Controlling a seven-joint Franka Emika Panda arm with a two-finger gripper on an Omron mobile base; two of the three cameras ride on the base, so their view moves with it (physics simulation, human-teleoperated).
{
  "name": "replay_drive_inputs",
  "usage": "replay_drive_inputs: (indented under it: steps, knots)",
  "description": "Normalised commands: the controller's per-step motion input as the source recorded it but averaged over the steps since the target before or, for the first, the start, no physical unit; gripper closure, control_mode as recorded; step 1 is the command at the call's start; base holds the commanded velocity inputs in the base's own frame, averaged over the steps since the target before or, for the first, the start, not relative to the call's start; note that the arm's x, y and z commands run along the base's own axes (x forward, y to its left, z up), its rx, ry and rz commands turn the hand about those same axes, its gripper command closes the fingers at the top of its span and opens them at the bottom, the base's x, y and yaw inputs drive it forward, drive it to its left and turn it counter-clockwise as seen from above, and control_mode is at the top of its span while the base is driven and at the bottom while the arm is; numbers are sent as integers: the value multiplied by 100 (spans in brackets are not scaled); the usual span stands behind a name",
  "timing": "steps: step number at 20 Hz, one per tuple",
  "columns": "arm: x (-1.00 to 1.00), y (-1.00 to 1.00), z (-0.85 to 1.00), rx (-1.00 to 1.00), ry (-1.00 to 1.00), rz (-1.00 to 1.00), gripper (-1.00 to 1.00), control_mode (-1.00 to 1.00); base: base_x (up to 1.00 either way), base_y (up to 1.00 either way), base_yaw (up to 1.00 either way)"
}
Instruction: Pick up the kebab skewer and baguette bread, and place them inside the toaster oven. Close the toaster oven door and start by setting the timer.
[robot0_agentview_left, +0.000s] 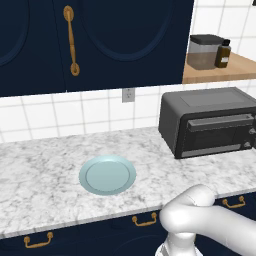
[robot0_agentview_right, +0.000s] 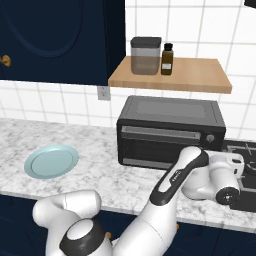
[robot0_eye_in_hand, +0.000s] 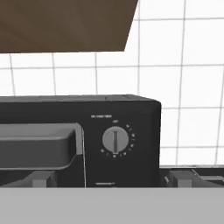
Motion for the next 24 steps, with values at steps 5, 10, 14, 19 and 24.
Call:
replay_drive_inputs:
  steps: [5,10,14,19,24]
  knots:
    - [4,-1,-7,-10,0,0,-100,-100,0,0,0]
    - [7,0,-1,-9,0,0,-100,-100,0,0,0]
    - [5,0,-2,-8,0,0,-100,-100,0,0,0]
    - [1,0,-16,-11,-1,0,-100,-100,0,0,0]
    - [6,0,-2,-6,-2,0,-100,-100,0,0,0]
